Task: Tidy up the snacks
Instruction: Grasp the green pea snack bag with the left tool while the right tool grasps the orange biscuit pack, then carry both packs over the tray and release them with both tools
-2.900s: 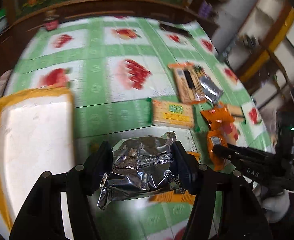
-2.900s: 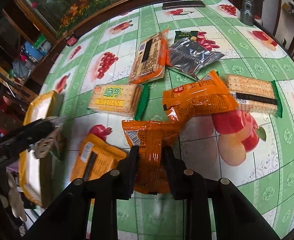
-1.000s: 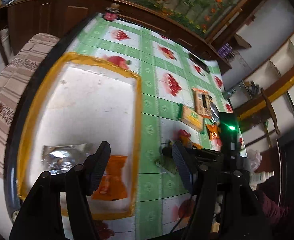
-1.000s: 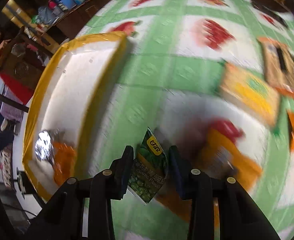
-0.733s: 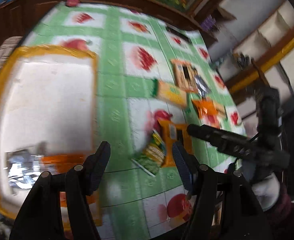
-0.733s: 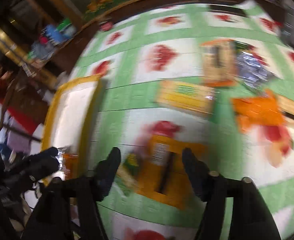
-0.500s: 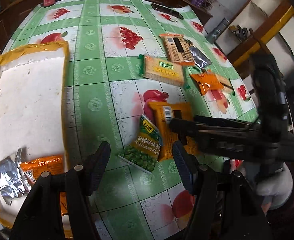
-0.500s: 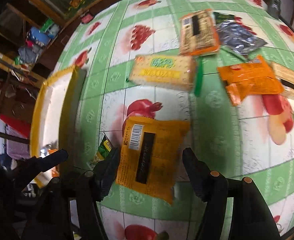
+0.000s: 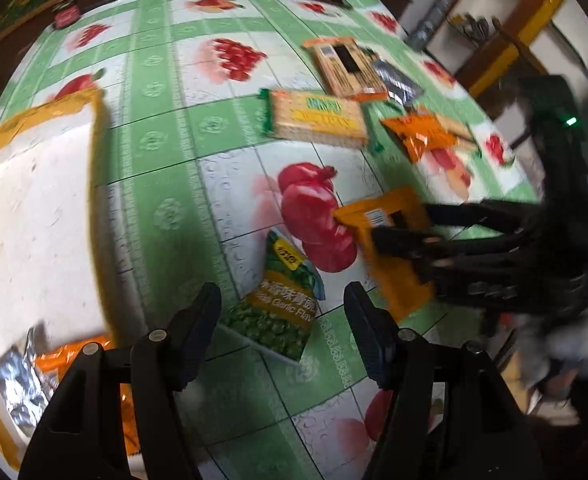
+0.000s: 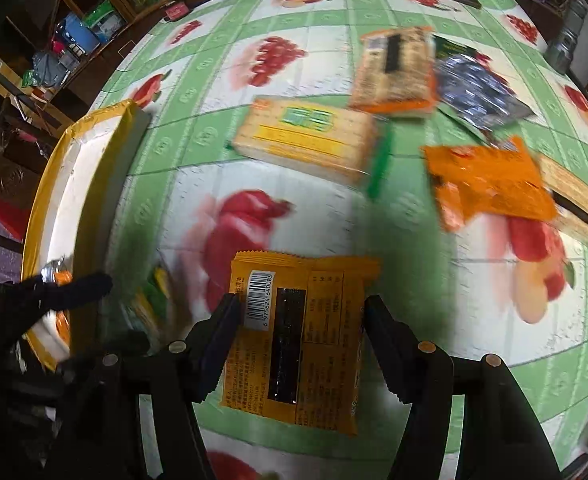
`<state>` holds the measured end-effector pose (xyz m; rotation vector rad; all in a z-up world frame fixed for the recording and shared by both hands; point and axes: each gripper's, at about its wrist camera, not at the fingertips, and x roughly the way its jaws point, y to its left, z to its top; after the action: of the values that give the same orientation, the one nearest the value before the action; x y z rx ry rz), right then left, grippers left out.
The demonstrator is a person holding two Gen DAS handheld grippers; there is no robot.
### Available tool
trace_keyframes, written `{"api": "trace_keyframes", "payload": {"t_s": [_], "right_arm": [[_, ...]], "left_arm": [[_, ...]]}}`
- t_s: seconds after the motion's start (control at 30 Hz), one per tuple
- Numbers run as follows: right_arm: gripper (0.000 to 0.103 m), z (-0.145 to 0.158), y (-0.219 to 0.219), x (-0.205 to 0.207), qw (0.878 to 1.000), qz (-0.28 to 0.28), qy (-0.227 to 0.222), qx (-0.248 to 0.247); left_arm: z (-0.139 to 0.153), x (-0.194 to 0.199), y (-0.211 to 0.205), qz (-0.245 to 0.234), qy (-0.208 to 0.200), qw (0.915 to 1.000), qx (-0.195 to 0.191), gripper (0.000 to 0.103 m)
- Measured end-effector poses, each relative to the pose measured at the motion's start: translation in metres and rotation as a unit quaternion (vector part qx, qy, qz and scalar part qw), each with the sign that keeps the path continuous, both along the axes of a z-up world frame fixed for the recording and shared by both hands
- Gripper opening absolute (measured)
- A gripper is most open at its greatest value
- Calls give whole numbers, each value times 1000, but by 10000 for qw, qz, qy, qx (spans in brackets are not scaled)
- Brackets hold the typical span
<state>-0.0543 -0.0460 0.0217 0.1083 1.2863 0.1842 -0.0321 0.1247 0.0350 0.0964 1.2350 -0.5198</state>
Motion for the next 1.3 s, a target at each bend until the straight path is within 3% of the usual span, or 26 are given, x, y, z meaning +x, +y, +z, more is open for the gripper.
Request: {"api": "trace_keyframes", "payload": {"t_s": [0.13, 0.17, 0.23, 0.37, 0.63, 0.83, 1.0, 1.3], "right_arm": [[66, 2, -25, -9, 9998, 166, 26, 79], [66, 3, -29, -12, 9998, 152, 30, 133], [69, 3, -27, -12, 9997, 136, 18, 185], [77, -2, -13, -18, 9998, 146, 90, 102], [72, -6, 14, -30, 9962, 382, -131, -776], [71, 3, -5, -39, 9991, 296, -190, -220], [71, 17, -12, -51, 9980, 516, -310, 190], [71, 54, 48, -52, 9872, 1310, -661, 629]], "left_arm": [[-19, 2, -13, -166, 96, 9992, 341, 62], [-19, 0, -15, -193, -50, 9990, 402, 58], [-18, -1, -20, -200, -186, 9979, 589, 37], [-18, -1, -18, -12, -151, 9985, 517, 34], [1, -11, 2, 547, -215, 9981, 184, 34], [29, -24, 20, 1047, -395, 9937, -9, 34], [60, -41, 45, 1514, -687, 9861, 70, 34], [102, -72, 105, 2381, -1165, 9642, 41, 34]]}}
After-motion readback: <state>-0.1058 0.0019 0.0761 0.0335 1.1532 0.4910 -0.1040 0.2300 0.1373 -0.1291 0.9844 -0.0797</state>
